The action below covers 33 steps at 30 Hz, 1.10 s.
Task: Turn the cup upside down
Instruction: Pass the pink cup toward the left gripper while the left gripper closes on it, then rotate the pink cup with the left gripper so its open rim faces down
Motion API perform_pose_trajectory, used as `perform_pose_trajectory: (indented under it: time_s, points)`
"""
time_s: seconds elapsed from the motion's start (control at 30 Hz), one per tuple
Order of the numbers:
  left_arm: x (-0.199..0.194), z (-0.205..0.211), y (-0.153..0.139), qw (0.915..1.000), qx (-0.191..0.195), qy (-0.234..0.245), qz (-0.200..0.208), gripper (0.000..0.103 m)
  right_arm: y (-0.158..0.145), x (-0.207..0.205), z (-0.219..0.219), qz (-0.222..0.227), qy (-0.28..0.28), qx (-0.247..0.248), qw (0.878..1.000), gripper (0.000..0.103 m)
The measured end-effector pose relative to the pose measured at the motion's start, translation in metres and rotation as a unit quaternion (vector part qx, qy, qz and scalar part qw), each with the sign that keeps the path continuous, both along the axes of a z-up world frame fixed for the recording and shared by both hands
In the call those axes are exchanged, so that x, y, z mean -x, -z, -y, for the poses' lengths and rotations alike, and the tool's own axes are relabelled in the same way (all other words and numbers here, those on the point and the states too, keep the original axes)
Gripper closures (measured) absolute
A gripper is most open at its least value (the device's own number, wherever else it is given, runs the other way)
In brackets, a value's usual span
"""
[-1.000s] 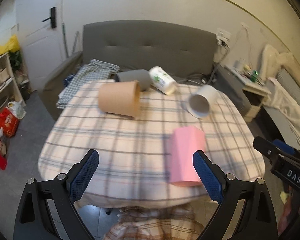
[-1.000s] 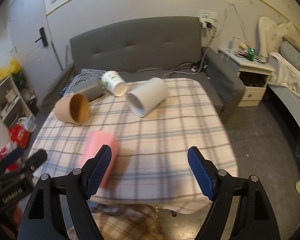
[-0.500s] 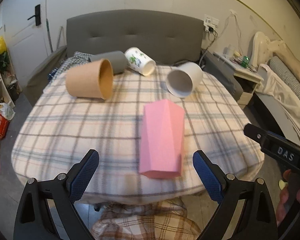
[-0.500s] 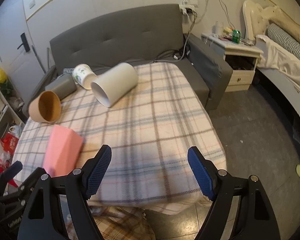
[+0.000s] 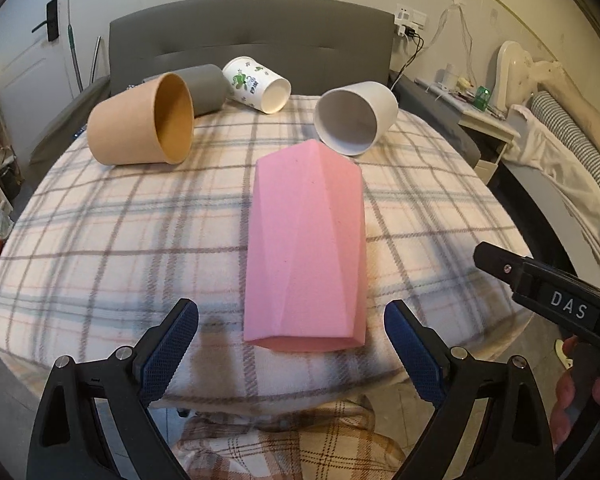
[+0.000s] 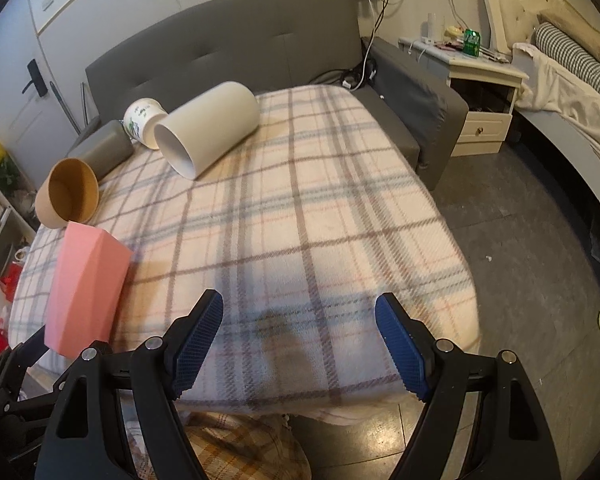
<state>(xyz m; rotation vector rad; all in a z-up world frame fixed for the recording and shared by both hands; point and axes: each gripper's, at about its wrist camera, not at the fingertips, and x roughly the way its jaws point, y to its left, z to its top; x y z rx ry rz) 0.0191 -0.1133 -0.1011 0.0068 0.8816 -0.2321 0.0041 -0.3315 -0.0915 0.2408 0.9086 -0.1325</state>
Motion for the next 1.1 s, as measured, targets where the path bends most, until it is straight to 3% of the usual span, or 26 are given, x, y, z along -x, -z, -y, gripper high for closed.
perform_pose_trajectory:
  time_s: [0.03,0.1,0.17,0.37,0.8,1.1]
  points:
    - [0.000,0.001,0.000,1.0000,0.000,0.003,0.001,0.011,0.001,-0.001,0.000,-0.001,0.000,0.000,1.000,0.024]
    - [-0.001,0.003,0.002,0.9999,-0.003,0.014,-0.003,0.035,0.003,-0.002,-0.002,-0.003,-0.001,0.000,1.000,0.024]
    - [-0.002,0.003,0.005,0.9997,-0.004,0.022,-0.013,0.047,0.004,-0.002,-0.003,-0.005,-0.003,-0.002,1.000,0.024]
    - [-0.001,0.000,-0.004,0.9997,0.000,0.024,-0.004,0.047,0.002,-0.001,-0.007,-0.004,-0.006,-0.001,1.000,0.024]
    - [-0.019,-0.015,-0.054,0.9988,-0.009,0.020,0.043,0.052,-0.009,0.000,-0.016,0.004,-0.013,-0.012,1.000,0.024]
    - [-0.027,-0.016,-0.060,0.9983,-0.011,0.032,0.047,0.055,-0.005,-0.001,-0.016,0.001,-0.012,-0.015,1.000,0.024]
